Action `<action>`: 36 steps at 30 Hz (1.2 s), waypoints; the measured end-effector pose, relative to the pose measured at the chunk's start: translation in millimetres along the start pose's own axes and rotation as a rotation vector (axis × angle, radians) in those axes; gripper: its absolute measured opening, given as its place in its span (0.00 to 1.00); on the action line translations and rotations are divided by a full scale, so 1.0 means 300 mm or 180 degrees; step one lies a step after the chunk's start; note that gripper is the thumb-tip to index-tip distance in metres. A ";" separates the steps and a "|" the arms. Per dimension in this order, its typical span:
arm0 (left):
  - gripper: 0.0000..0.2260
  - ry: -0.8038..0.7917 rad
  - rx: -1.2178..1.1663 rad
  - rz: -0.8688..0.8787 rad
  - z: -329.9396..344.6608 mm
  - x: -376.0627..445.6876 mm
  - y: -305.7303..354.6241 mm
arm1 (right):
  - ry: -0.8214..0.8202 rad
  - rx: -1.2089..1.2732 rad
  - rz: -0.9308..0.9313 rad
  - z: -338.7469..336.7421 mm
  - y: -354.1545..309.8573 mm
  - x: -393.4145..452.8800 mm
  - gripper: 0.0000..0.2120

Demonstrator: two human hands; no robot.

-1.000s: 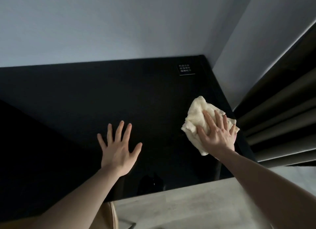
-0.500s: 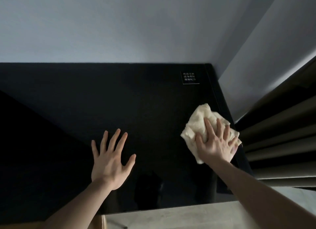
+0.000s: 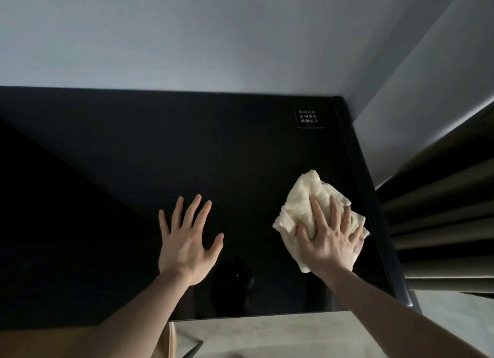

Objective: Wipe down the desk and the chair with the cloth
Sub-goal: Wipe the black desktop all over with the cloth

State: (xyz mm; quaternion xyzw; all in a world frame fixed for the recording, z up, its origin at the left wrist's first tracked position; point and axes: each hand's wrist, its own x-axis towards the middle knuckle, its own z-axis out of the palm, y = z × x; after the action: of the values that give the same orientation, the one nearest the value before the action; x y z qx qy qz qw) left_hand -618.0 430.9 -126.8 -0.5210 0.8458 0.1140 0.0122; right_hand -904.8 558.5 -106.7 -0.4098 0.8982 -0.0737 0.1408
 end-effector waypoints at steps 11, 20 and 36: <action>0.37 0.0121 -0.0039 -0.0009 0.004 -0.004 -0.002 | 0.0147 0.0012 0.0340 0.003 -0.210 0.306 0.34; 0.36 -0.0021 -0.0130 -0.0017 -0.026 -0.004 0.004 | -0.0084 -0.0023 -0.0511 0.084 -0.089 -0.186 0.35; 0.32 0.0403 -0.2254 -0.0168 -0.192 -0.155 -0.259 | 0.0129 -0.0010 0.0461 0.157 -0.530 0.027 0.34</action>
State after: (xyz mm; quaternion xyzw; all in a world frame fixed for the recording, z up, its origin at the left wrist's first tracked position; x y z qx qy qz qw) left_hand -522.5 426.5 -78.2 -0.5207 0.7392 0.3670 -0.2185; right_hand -781.5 447.6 -113.5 -0.3424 0.9283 -0.0702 0.1270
